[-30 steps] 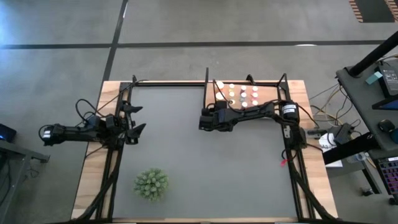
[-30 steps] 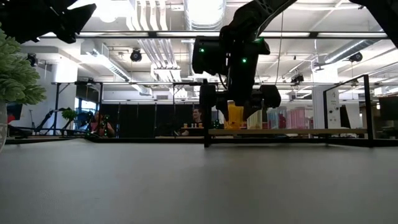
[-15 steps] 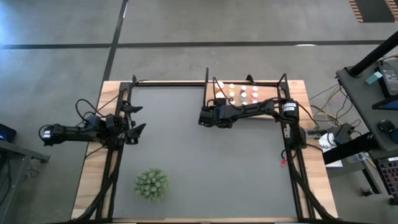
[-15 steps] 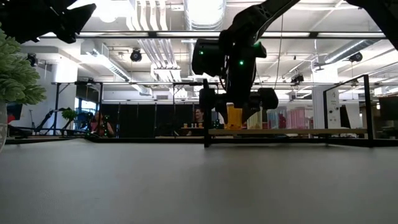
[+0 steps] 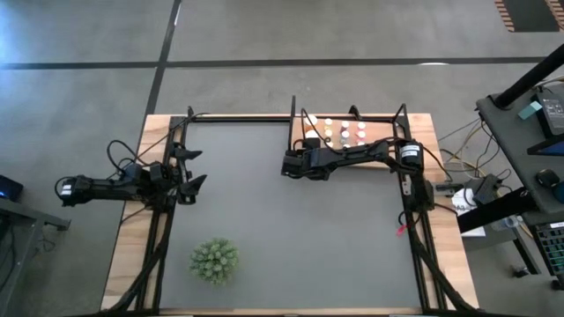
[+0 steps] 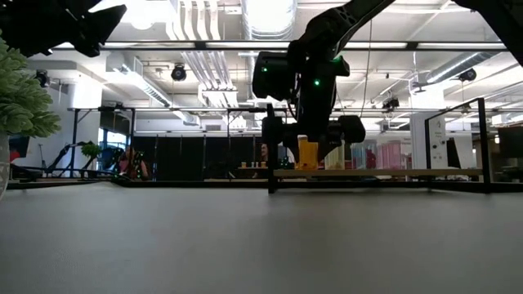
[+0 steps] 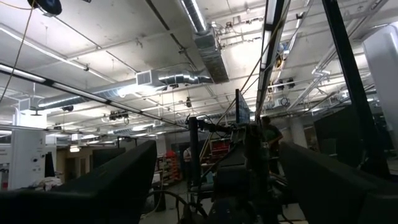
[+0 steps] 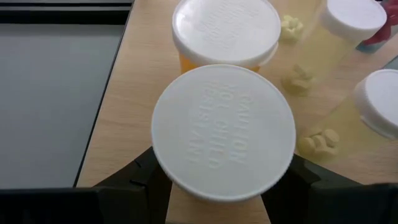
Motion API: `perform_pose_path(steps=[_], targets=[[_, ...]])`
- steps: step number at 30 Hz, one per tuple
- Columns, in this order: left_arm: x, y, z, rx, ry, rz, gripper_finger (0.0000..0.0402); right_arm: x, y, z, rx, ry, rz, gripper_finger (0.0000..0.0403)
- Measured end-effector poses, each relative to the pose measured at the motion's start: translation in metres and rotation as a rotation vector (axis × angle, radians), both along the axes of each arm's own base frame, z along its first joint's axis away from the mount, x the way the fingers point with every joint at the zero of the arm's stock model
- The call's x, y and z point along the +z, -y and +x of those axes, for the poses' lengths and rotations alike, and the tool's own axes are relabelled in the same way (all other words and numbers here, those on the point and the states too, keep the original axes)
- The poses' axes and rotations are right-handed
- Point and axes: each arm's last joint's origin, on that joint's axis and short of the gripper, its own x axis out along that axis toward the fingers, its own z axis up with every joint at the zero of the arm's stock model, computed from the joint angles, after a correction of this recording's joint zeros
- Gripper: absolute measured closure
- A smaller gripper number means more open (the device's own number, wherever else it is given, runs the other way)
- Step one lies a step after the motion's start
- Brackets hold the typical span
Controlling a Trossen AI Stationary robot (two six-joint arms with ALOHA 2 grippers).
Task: Pick and place medicine bottles onto shelf by color
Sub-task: Put the orange pill bottle on the shelf aligned with the other orange pill bottles
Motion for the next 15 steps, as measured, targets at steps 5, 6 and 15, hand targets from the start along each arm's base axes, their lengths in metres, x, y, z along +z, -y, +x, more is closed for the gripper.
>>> perform_pose_path(steps=[5, 6, 15], targets=[[0.0000, 0.0000, 0.0000, 0.000, 0.000, 0.000, 0.0079, 0.0000, 0.0002, 0.0000, 0.008, -0.008, 0.001, 0.0218], [-0.0001, 0.0000, 0.0000, 0.000, 0.000, 0.000, 0.0079, 0.0000, 0.0003, 0.0000, 0.012, -0.012, 0.001, 0.0217], [-0.0001, 0.0000, 0.0000, 0.000, 0.000, 0.000, 0.0079, 0.0001, 0.0004, 0.0000, 0.014, -0.016, -0.005, 0.0164]])
